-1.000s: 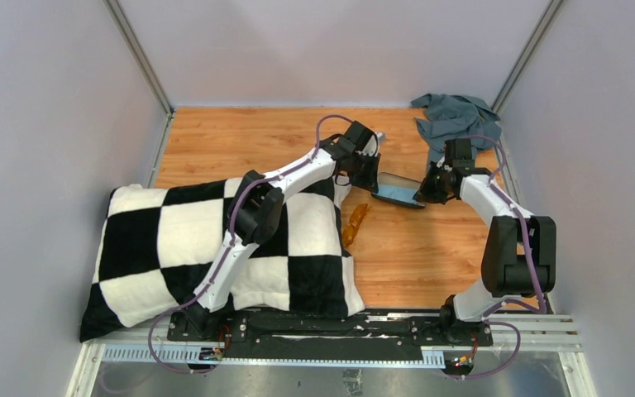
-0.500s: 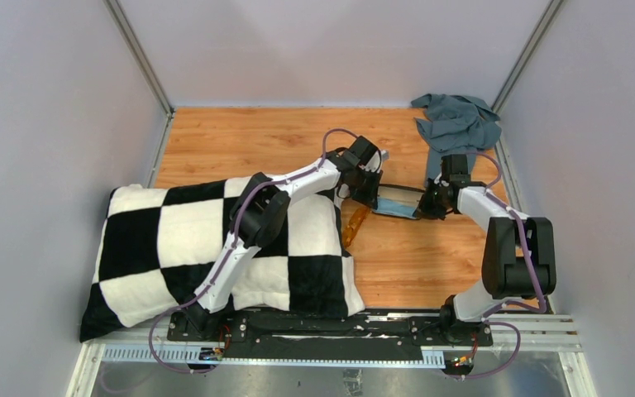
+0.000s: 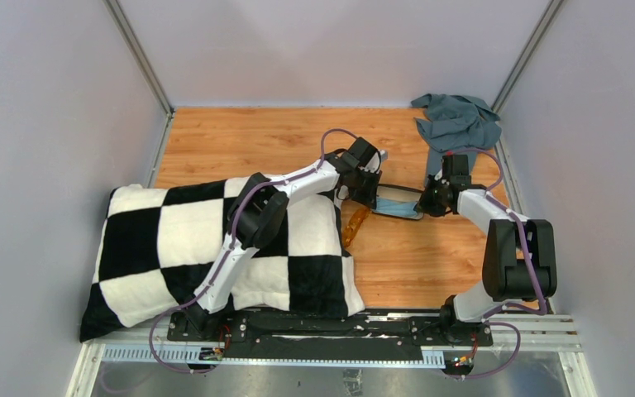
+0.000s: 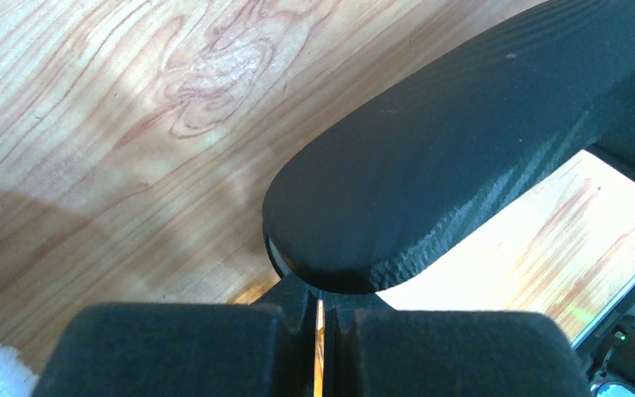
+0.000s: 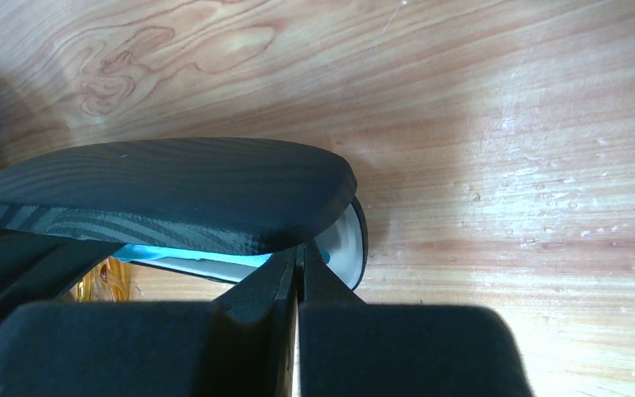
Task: Organize the sunglasses
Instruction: Place the glasses cleaning cloth in the sunglasses case.
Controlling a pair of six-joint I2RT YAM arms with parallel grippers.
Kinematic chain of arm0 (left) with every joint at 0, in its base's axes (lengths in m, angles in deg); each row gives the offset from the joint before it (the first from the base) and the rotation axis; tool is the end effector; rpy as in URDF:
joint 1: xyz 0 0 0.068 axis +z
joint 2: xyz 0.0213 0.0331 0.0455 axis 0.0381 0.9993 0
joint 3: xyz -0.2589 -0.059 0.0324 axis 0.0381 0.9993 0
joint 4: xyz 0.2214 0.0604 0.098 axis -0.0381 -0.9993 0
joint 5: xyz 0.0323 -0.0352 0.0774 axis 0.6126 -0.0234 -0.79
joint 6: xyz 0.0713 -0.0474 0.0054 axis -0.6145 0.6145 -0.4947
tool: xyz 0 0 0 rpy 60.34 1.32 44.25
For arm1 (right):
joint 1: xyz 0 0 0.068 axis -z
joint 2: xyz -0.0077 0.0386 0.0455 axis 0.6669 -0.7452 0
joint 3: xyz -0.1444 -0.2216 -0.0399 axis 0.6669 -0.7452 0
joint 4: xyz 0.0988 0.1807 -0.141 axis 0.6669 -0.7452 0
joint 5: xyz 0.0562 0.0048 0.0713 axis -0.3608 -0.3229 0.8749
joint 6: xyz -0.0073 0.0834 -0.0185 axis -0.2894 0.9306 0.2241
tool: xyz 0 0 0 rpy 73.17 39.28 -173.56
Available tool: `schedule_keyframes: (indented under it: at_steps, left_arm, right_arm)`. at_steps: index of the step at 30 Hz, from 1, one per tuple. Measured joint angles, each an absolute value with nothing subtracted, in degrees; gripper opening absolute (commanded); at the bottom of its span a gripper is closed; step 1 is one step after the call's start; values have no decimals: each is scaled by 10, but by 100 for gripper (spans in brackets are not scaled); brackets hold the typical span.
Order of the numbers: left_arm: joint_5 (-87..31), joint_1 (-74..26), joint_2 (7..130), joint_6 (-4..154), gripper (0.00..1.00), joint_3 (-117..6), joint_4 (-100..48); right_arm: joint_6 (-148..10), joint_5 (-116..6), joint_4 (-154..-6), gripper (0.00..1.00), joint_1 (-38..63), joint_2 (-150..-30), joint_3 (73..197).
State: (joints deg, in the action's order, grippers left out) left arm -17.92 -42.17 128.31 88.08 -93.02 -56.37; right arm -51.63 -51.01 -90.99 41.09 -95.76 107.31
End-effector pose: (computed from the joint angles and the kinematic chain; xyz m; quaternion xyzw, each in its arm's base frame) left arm 0.3593 -0.3846 0.1304 0.2126 0.9155 -0.2974 0.1680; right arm 0.3184 0.0190 0.1582 0.1558 0.9240 0.1635 0.3085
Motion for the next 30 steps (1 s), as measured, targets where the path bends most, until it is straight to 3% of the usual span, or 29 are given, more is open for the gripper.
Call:
schedule_keyframes:
  at_steps: [28,30]
  left_arm:
    - [-187,-425,1267,876,0,-902,-540]
    - [-187,-426,1267,873,5,-902,-540]
  right_arm:
    - [-524,-542,-892,0,406,-994,1075]
    - [-525,-542,-890,0,406,-995,1075]
